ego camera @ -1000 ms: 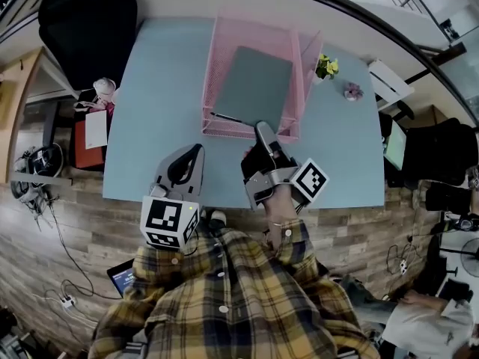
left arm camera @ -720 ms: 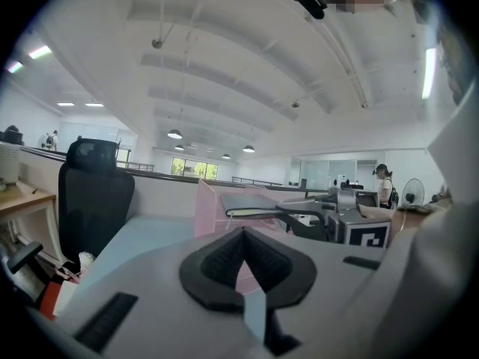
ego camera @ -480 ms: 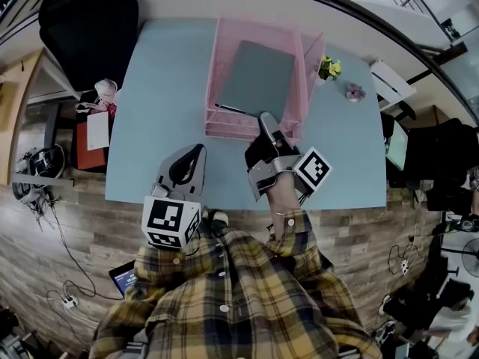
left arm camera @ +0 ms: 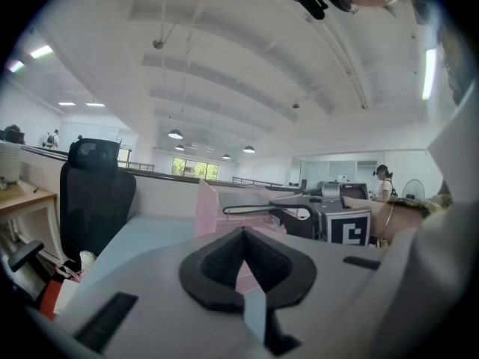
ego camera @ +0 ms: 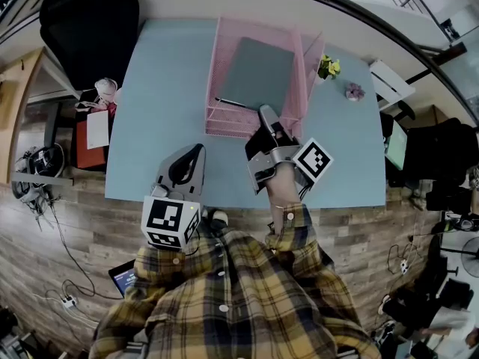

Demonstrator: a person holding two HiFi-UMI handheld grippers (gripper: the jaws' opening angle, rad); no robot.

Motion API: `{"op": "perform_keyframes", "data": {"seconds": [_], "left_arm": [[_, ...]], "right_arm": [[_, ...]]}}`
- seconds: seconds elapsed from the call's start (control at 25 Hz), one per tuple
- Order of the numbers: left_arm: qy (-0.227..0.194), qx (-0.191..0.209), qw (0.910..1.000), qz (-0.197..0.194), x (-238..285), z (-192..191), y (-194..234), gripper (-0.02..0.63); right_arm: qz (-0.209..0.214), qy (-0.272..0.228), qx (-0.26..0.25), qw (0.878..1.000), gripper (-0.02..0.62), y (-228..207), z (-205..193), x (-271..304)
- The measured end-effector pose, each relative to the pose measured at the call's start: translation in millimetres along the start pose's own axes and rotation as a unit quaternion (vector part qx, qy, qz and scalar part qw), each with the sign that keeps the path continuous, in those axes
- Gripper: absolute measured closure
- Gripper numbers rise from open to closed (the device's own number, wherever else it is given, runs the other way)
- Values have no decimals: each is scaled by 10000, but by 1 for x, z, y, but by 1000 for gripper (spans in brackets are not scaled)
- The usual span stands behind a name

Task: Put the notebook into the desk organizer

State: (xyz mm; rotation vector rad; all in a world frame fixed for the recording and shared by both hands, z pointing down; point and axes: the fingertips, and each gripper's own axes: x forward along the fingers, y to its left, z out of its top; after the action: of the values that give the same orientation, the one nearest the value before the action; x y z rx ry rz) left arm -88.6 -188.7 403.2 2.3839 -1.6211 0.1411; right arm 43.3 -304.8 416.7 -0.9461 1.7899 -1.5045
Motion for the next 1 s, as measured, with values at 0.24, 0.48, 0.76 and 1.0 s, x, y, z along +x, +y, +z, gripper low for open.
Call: {"op": "perform_keyframes", "data": {"seconds": [0.24,0.48,0.76,1.0], "left_arm": [[-8,1,10000,-8,-1,1,-1,612],[-10,7,10000,-4,-2,1,-1,612],[-25,32,10000,-14,-5,1,-5,612],[-69,48,10000,-14,-9,2,-7,612]], "right_arm": [[113,11,7,9999,492,7,0,1],[103,47,-18,9999,406,12,-2,-2],[39,65,-34,10000,388,6,-9,-19],[117,140,-422,9989,388,12,-11,-37]]}}
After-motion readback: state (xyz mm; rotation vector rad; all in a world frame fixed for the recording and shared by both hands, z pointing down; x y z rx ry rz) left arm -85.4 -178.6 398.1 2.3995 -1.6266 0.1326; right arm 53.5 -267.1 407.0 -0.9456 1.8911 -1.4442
